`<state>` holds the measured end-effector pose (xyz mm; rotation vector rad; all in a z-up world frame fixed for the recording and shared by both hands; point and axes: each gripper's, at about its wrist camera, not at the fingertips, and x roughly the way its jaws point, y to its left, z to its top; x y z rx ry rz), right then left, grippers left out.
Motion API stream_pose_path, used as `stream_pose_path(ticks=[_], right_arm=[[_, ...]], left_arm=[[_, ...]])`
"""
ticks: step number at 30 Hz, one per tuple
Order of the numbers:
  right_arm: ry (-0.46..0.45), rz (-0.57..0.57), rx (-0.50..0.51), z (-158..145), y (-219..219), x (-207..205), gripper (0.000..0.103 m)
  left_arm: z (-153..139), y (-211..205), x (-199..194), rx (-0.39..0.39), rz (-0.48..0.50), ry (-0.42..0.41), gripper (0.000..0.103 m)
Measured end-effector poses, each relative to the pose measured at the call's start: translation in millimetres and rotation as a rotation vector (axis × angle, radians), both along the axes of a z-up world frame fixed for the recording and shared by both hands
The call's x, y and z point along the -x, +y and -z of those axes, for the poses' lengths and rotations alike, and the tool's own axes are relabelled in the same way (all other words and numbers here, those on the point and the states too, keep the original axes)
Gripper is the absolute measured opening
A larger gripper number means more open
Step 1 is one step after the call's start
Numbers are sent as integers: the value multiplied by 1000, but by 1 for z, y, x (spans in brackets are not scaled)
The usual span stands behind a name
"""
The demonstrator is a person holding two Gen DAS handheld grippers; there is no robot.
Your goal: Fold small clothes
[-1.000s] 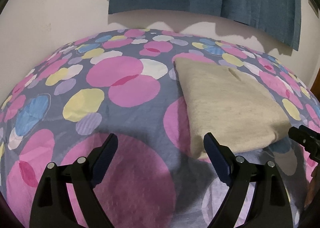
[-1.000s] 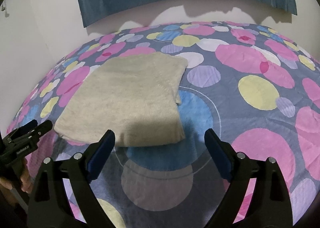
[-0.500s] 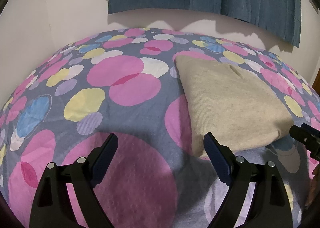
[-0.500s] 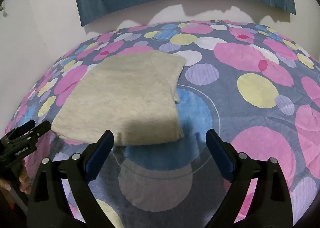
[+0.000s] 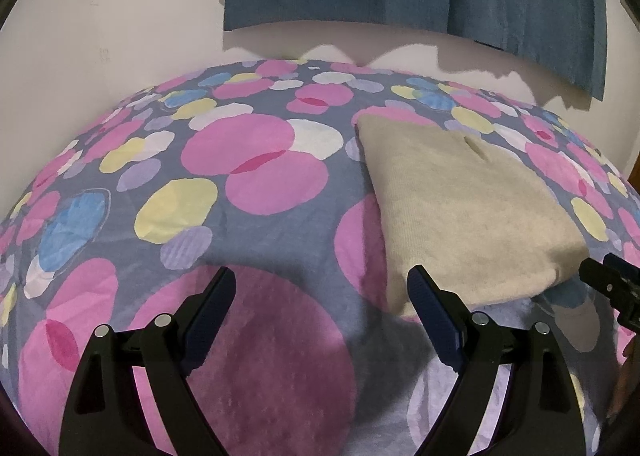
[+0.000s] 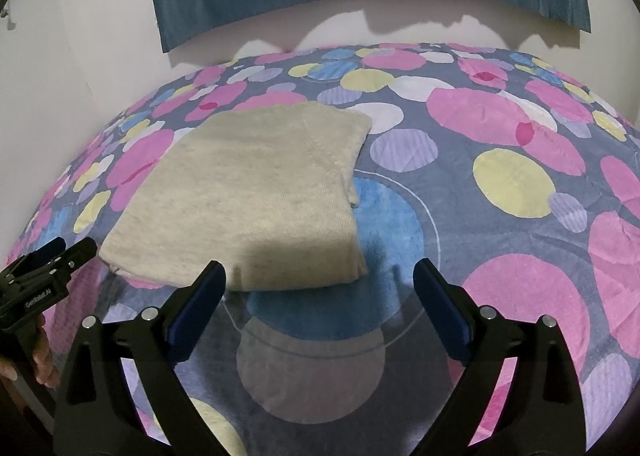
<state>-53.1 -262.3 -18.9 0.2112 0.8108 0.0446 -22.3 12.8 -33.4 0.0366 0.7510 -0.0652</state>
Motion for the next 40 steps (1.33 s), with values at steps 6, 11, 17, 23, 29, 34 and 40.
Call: stream_pose_path(ticks=[6, 11, 17, 23, 29, 34, 40], right_arm=[[3, -2, 0, -2, 4, 1, 95], [4, -2, 1, -2, 5, 0, 95], [5, -2, 1, -3, 8, 1, 95], [8, -7, 3, -1, 13, 3, 95], [6, -6, 3, -1, 14, 3, 95], [6, -10, -5, -2, 13, 3, 95], [15, 68, 37, -11, -43, -1, 95]], left_arm=[[-2, -4, 3, -14, 8, -11, 86], [1, -6, 1, -13, 8, 6, 86], [1, -6, 1, -11, 6, 7, 86], [2, -6, 1, -14, 12, 9, 86], [1, -5, 4, -18, 5, -12, 86], [-7, 10, -7, -4, -13, -21, 86], [-1, 83, -52, 34, -171, 53, 86]])
